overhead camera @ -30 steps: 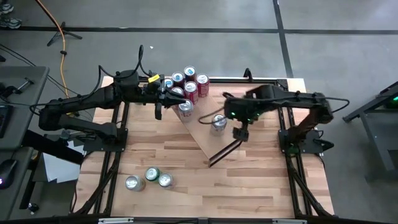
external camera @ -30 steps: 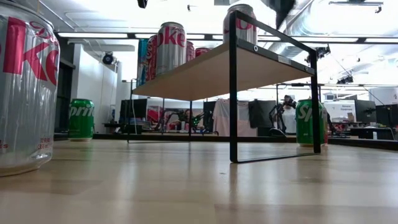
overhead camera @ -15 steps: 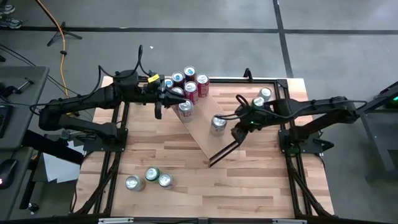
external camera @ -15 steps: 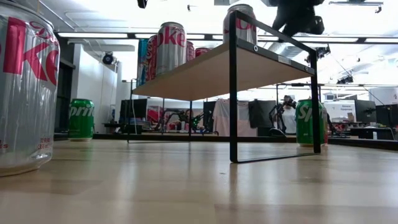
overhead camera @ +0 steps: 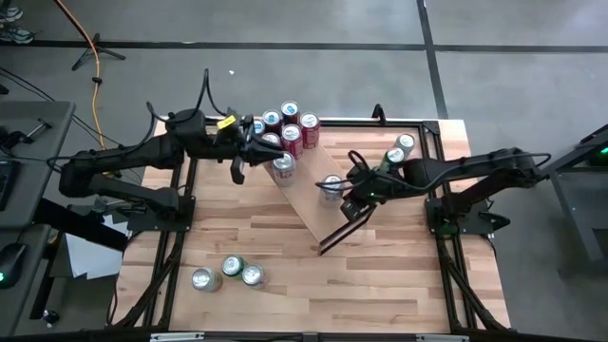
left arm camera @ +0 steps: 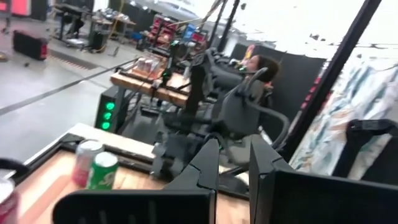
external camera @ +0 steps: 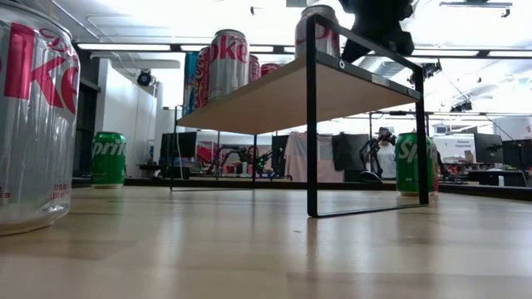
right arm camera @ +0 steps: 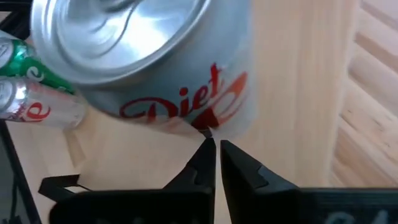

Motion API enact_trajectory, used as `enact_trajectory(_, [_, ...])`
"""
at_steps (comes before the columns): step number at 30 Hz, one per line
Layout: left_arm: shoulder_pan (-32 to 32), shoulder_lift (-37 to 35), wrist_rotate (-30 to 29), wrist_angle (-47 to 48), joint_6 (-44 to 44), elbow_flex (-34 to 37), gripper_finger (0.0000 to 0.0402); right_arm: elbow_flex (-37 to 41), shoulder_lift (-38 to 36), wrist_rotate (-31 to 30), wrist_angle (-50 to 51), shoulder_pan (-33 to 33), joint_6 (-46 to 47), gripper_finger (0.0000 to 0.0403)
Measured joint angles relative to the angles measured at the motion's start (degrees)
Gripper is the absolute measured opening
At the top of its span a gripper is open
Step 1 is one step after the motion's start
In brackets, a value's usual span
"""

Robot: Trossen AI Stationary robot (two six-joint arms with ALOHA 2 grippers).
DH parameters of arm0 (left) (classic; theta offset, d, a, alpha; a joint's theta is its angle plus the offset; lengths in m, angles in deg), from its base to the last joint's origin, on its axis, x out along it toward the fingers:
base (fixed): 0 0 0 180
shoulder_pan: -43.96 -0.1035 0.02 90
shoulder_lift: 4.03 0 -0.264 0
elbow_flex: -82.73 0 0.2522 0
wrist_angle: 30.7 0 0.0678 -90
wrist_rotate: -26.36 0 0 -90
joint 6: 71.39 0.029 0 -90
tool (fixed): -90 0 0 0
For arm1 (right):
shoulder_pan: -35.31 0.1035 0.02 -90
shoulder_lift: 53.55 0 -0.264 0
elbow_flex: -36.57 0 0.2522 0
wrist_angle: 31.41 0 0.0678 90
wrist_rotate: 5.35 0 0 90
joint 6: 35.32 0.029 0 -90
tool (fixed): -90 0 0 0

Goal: Place canned beverage on shelf
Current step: Put the top silver soda can on the shelf aligned with the other silver soda can

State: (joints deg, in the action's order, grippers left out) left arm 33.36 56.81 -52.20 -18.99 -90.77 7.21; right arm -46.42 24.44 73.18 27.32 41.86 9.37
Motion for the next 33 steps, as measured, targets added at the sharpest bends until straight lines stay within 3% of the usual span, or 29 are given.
enact_trajectory(7, [2.4, 0.0, 0.0, -3.0, 1.0, -1.0, 0.0001, 0.0, 2.7, 0.6, -7.0, 0.8, -1.2, 0.0002])
enact_trajectory(22, [2.8, 0.0, 0.0, -2.7, 4.1, -3.1, 0.0, 0.0, 8.3, -2.9, -20.5, -3.4, -13.9, 0.0])
enact_trajectory(29, [2.8, 0.0, 0.0, -2.6, 4.1, -3.1, 0.0, 0.0, 8.9, -1.1, -24.0, -5.5, -17.4, 0.0])
enact_trajectory(33, [2.8, 0.0, 0.0, -2.6, 4.1, -3.1, 0.0001, 0.0, 8.1, 3.4, -22.3, -5.2, -20.0, 0.0])
